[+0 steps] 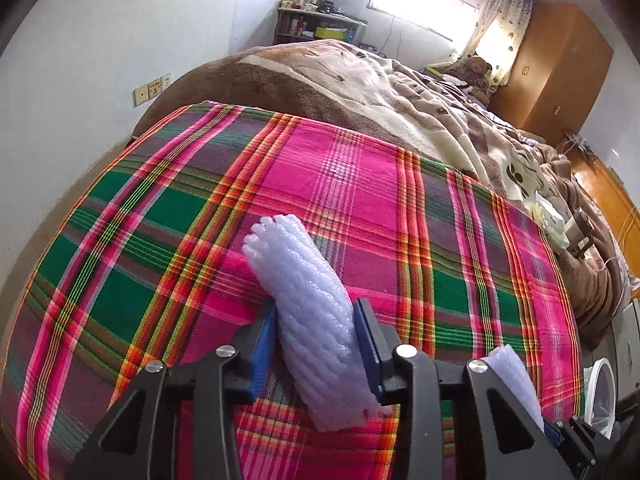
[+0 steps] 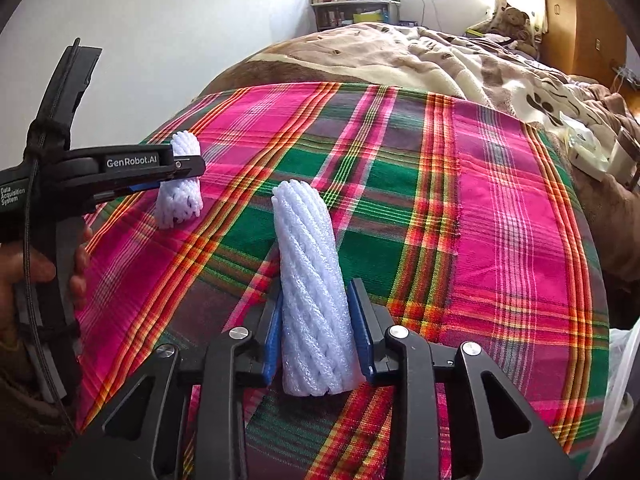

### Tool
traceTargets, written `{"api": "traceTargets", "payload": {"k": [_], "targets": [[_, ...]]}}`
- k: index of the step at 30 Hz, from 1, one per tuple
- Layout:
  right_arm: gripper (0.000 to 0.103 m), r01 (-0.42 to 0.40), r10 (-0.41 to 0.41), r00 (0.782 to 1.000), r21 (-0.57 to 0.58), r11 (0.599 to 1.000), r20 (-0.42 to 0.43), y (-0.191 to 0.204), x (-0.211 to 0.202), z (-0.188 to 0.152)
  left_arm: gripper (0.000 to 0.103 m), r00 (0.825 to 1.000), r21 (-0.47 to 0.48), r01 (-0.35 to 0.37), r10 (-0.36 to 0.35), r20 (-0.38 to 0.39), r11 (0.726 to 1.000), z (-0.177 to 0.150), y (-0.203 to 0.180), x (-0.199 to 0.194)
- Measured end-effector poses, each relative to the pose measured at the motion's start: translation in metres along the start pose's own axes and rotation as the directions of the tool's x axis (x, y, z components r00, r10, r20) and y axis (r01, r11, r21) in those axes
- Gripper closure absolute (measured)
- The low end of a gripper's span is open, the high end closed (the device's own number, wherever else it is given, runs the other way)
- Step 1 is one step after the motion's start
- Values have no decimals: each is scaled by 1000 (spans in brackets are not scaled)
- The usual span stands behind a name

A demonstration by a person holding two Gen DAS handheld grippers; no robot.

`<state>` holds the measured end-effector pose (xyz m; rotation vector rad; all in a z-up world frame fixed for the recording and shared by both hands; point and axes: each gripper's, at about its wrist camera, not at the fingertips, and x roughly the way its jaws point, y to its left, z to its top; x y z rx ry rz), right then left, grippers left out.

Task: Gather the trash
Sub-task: 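Grasp the larger foam sleeve with the left tool while the right tool grasps the smaller sleeve, then carry both foam sleeves over the white bin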

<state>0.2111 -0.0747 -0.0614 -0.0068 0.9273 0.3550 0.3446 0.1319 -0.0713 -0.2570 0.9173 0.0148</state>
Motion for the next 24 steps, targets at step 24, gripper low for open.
{"api": "traceTargets", "payload": {"k": [24], "targets": [[76, -16, 9, 994, 68, 998, 111, -7, -41, -8, 70, 995, 138, 37, -49, 84, 990, -50, -35, -78]]}}
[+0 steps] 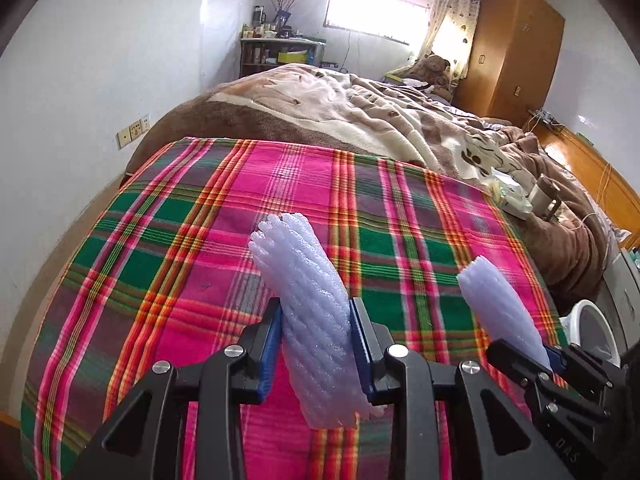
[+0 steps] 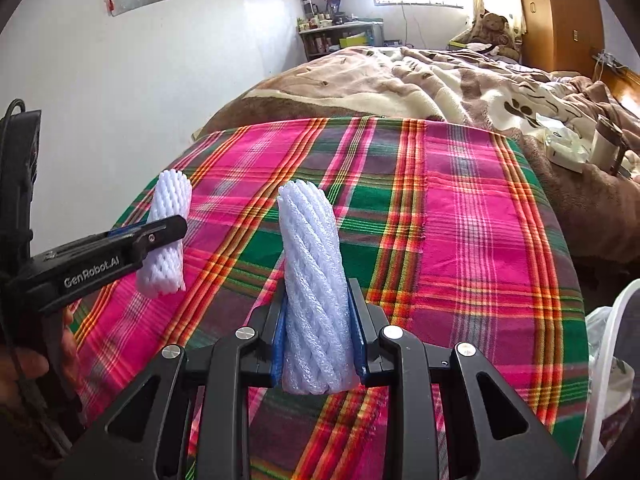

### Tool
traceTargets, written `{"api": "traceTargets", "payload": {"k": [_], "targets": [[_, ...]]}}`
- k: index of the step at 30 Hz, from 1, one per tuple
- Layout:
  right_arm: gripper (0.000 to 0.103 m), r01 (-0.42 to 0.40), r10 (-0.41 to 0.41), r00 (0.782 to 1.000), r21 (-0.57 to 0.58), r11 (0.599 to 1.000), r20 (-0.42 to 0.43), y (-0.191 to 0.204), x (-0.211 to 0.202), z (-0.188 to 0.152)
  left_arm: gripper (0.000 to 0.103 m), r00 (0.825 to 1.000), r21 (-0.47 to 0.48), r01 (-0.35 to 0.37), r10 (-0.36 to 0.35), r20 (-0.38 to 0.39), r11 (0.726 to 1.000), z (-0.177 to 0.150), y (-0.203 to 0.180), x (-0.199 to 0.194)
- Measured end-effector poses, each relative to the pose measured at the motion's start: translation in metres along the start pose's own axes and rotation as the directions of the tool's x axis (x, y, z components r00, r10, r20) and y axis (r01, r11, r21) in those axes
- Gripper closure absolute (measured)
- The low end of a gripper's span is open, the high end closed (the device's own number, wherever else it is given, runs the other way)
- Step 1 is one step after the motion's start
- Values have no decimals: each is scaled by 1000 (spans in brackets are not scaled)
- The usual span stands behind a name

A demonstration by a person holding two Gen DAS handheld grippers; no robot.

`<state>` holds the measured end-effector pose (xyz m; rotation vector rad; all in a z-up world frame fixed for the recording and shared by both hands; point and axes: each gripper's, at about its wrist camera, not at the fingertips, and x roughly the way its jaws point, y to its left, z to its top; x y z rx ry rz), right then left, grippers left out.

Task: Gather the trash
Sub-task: 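Carry both foam sleeves over the white bin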

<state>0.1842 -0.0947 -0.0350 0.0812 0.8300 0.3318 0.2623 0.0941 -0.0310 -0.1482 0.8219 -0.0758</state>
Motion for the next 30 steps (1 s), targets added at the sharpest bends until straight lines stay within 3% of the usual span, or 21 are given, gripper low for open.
{"api": "traceTargets", "payload": {"k": [19, 30], "targets": [[76, 31, -38, 994, 64, 997, 104, -28, -66, -21, 70, 994, 89, 73, -80, 72, 993, -42, -57, -78], [75, 118, -138, 978, 130, 984, 158, -70, -113, -43, 70, 980, 179, 155, -174, 95, 972, -59, -116, -103]]}}
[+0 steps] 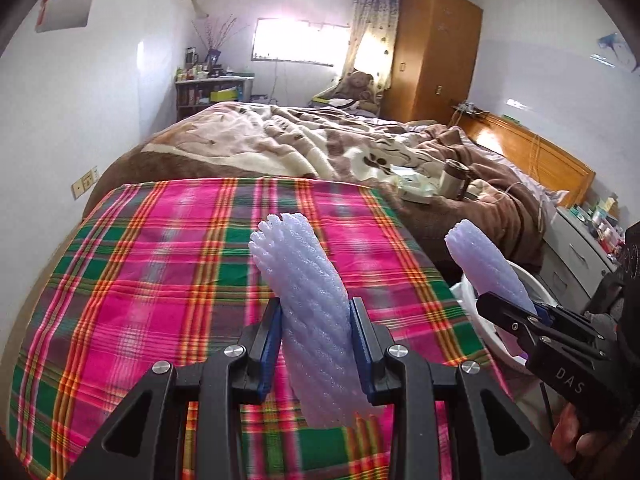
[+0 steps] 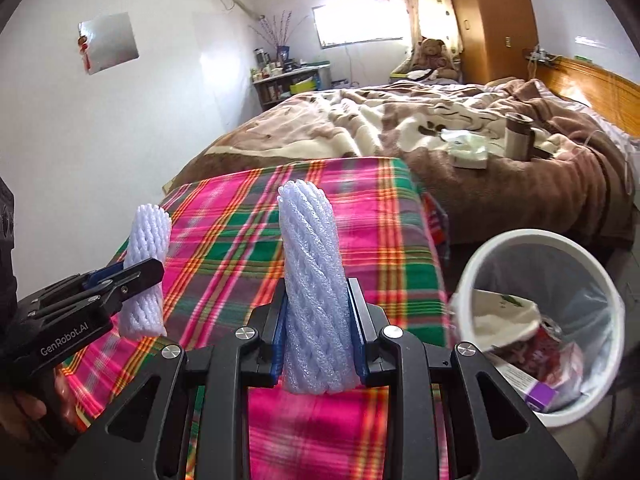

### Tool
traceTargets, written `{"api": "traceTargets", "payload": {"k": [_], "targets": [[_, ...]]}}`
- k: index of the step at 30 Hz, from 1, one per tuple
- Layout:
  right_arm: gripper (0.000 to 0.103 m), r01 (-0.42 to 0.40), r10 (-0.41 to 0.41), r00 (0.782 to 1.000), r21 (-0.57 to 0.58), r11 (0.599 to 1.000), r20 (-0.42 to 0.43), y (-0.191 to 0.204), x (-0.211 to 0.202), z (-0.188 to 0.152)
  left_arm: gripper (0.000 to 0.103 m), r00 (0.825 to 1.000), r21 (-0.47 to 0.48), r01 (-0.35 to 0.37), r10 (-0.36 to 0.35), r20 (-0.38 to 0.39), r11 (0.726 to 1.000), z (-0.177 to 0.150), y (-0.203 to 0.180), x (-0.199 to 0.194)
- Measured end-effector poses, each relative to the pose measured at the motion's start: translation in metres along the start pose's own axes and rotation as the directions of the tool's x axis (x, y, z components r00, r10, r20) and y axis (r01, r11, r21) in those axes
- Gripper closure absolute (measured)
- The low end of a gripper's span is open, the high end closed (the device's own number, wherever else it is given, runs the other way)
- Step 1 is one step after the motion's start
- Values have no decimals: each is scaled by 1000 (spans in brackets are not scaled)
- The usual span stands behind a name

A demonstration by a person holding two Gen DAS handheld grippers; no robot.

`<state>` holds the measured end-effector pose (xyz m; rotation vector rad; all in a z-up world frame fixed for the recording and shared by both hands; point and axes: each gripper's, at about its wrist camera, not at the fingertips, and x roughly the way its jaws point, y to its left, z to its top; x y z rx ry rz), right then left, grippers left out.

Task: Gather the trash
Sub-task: 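Carry both foam sleeves over the white bin, then open both tools to drop the foam sleeves into the bin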

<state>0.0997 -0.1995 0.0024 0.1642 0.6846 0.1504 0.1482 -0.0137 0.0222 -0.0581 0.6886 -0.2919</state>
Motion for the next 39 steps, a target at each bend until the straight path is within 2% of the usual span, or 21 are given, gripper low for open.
{"api": "traceTargets", "payload": {"k": [11, 20, 33, 39], "targets": [[75, 128, -134, 990, 101, 987, 52, -54, -31, -4, 69, 992, 104, 127, -127, -10, 986, 1, -75, 9], [75, 231, -243, 969, 179, 956, 47, -97, -44, -11, 69, 972, 188, 235, -229, -52, 954, 6, -139, 28], [74, 292, -304, 953, 266, 919, 7, -150, -51, -24, 69, 946, 298, 322, -294, -135, 898, -1, -218, 62], [74, 304, -307, 951, 288, 908, -36, -170, -43, -28, 68, 941, 333, 331, -283, -185, 883, -8, -243, 85]]}}
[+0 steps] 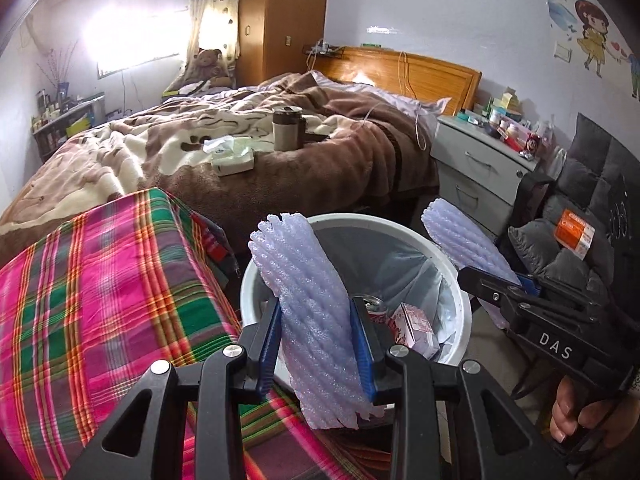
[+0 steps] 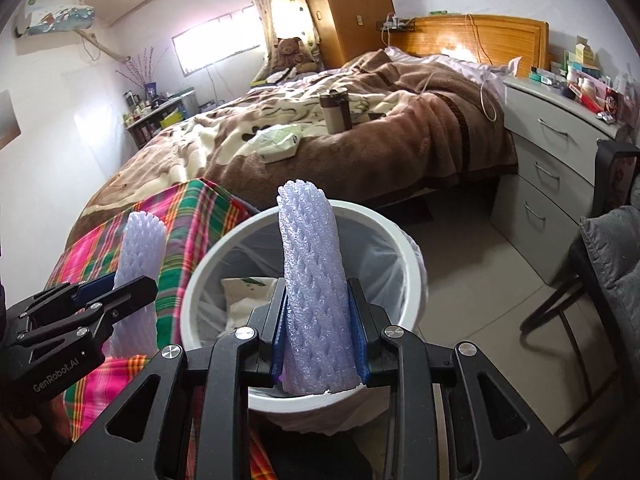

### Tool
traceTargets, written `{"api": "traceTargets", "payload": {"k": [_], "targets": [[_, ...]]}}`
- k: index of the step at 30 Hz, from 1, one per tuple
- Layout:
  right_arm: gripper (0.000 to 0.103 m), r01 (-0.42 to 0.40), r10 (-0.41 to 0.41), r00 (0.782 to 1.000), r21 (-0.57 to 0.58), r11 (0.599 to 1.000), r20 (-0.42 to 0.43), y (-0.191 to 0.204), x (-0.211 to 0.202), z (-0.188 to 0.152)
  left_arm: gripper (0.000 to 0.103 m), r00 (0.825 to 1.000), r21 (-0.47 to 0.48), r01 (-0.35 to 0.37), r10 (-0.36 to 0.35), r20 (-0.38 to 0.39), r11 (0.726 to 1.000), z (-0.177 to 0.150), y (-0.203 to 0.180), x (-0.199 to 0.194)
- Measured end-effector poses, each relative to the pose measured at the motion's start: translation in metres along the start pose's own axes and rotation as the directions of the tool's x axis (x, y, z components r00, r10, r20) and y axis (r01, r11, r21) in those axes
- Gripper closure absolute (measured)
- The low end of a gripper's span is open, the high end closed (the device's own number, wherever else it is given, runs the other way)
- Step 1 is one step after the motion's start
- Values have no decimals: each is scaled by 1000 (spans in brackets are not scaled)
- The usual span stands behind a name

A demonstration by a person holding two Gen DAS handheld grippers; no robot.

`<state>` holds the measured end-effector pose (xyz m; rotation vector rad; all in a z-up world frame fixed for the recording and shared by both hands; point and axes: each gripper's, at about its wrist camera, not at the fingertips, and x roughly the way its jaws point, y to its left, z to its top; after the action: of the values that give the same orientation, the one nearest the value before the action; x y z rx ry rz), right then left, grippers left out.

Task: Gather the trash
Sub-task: 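Open both tools to drop the foam sleeves into the bin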

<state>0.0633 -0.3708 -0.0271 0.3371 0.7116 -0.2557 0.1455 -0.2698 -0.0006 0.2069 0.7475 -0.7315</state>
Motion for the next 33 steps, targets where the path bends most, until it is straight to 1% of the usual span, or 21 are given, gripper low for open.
{"api": "traceTargets", "payload": {"k": [4, 7, 9, 12, 13, 14, 16, 17, 18, 20, 22, 28, 33], "targets": [[74, 5, -5, 1000, 14, 1000, -25, -9, 11, 1, 68, 1000, 1, 1, -1, -27, 1000, 1, -5, 17], [74, 7, -6, 999, 5, 1000, -38, -12, 15, 0, 68, 999, 33, -34, 34, -20, 999, 1, -12, 22], [74, 15, -15, 999, 1, 1000, -44, -13, 18, 1, 68, 999, 27, -27, 28, -34, 999, 2, -13, 27], [73, 26, -27, 998, -13, 1000, -59, -14, 22, 1, 64, 999, 21, -26, 27, -41, 999, 4, -15, 32], [71, 29, -30, 997, -22, 999, -65, -15, 23, 0, 60, 999, 23, -25, 26, -41, 999, 3, -15, 33], [69, 36, -38, 997, -29, 999, -71, -15, 24, 0, 57, 999, 24, -22, 23, -43, 999, 3, -16, 34], [66, 42, -45, 996, -34, 999, -72, -15, 25, -1, 55, 998, 22, -24, 25, -49, 999, 2, -16, 36], [58, 41, -43, 996, -33, 999, -73, -16, 24, -1, 53, 998, 18, -31, 32, -50, 999, 2, -15, 36], [47, 36, -38, 997, -32, 999, -73, -17, 24, -1, 51, 998, 16, -36, 36, -49, 999, 2, -14, 36], [41, 35, -37, 997, -34, 999, -70, -17, 24, -1, 41, 998, 10, -39, 39, -45, 999, 3, -12, 36], [41, 45, -47, 997, -36, 998, -66, -17, 23, -2, 41, 998, -5, -39, 39, -49, 999, 3, -8, 36], [41, 39, -41, 997, -28, 999, -60, -16, 20, -2, 41, 998, -26, -50, 49, -47, 998, -1, -4, 31], [41, 38, -40, 998, -42, 998, -40, -8, 12, -6, 41, 997, -34, -69, 68, -26, 997, -5, -5, 18]]}}
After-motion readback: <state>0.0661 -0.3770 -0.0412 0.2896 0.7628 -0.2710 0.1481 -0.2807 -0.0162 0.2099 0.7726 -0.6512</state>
